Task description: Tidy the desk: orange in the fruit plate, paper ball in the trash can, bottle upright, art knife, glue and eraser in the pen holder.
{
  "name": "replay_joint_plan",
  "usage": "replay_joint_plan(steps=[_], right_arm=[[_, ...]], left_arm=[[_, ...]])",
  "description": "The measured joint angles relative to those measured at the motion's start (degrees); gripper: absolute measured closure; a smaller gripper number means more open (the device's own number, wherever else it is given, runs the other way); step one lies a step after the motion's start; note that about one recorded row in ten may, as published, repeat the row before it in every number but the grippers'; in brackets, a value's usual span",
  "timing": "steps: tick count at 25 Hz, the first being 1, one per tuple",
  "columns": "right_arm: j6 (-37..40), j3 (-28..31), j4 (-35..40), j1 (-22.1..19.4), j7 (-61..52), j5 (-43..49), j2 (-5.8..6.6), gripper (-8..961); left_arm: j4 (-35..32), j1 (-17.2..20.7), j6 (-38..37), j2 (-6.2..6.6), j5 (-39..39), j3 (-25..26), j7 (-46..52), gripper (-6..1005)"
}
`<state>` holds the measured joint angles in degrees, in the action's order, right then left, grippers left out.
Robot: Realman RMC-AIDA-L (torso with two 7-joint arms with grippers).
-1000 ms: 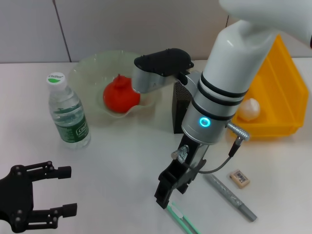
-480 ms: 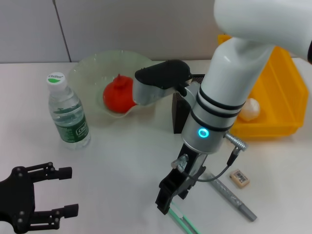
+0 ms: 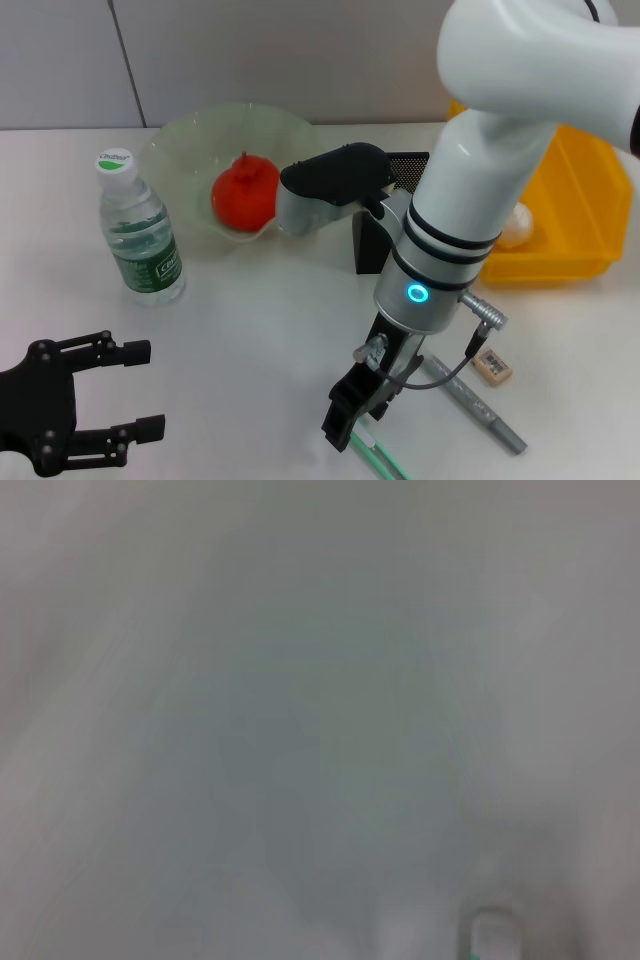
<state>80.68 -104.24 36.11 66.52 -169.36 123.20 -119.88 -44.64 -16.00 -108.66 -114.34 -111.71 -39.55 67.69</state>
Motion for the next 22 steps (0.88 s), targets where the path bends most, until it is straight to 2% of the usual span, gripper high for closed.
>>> replay_joint_plan(steps=[14,22], right_arm=[[-1.58,-3.07,0.15,-0.33,0.0,-1.08,0.0,439],[-1.65,-3.08,-0.03,-0.64,0.0,-1.14,0.0,543]], left_arm=[[0.08,0.08,0.07,-0.3,0.01,0.0,-0.02,210],[0.08,0.09,0.06,-0.3,0.11,0.0,-0.02,210]])
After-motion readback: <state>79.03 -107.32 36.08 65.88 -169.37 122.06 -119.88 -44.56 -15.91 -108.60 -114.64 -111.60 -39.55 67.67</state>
